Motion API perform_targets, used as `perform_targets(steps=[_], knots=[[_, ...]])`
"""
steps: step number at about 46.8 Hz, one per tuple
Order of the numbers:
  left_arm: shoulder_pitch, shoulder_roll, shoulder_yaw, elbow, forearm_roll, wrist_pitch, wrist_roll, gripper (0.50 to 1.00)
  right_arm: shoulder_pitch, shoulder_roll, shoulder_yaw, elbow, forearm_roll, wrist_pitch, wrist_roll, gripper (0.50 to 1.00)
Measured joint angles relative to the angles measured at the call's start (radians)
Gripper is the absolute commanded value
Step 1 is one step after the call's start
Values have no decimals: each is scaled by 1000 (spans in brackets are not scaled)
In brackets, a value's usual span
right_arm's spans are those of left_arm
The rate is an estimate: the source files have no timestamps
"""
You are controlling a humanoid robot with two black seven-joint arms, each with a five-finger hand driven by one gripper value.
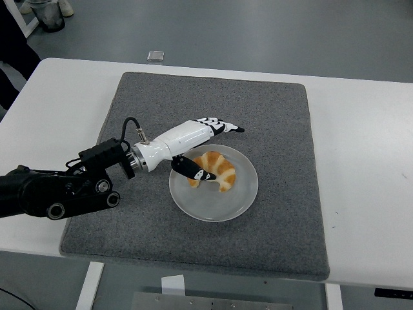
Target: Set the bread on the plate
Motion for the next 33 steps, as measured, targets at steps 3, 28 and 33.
perform_targets(steps=[3, 28, 33], knots=[[-1, 12, -25, -19, -53, -37, 0, 994, 0, 0, 0, 0, 0, 0, 0, 952], [-28, 68, -482, 42, -487, -495, 9, 994, 0, 0, 0, 0, 0, 0, 0, 952], [-70, 68, -489, 118, -600, -541, 9, 994, 0, 0, 0, 0, 0, 0, 0, 952]])
